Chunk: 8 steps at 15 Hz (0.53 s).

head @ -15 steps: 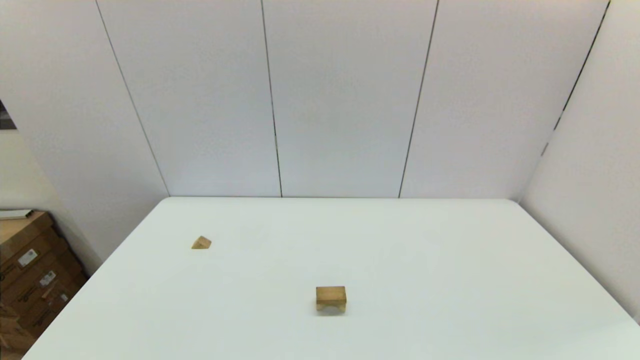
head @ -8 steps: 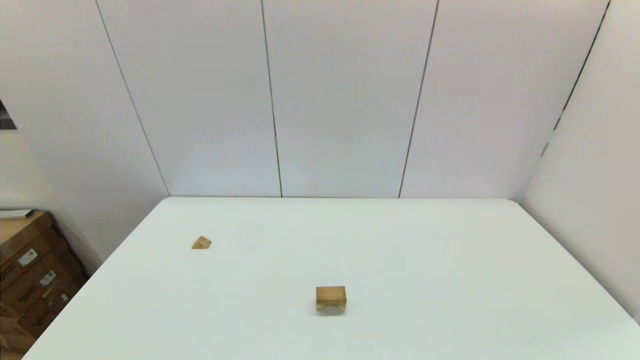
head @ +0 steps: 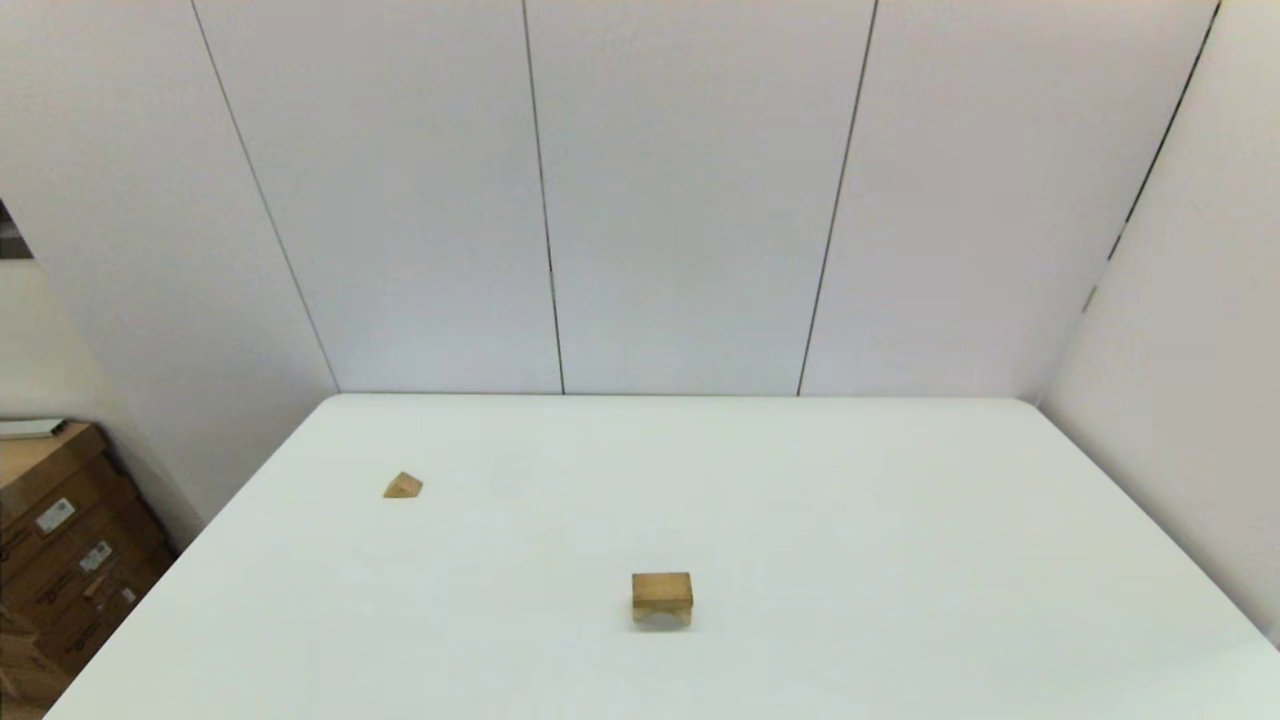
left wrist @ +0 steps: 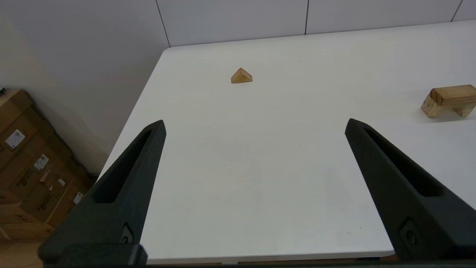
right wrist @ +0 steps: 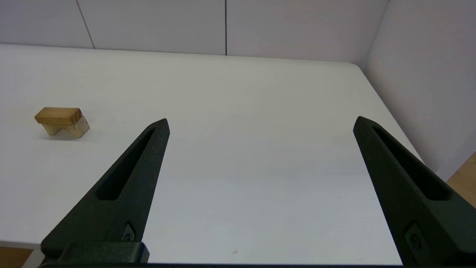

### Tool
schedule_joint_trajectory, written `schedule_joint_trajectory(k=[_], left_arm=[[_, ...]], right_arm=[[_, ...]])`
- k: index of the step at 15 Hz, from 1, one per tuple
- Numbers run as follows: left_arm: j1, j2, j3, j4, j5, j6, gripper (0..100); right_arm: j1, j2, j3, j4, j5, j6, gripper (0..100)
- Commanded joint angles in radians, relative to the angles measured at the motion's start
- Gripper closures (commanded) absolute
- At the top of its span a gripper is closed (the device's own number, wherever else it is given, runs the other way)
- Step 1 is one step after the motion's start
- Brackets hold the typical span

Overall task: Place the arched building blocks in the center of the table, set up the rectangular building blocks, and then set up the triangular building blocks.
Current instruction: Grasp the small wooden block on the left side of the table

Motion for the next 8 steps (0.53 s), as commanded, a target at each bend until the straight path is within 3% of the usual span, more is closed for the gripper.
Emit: schedule_joint_trajectory(k=[1,8], left_arm=[[0.000,0.001,0.000,0.001,0.001,0.001,0],[0.000,0.001,0.015,-0.050,-0.004,0.002,0]], right_arm=[[0.001,0.000,0.002,0.000,0.001,0.000,0],[0.001,0.000,0.002,0.000,0.001,0.000,0]])
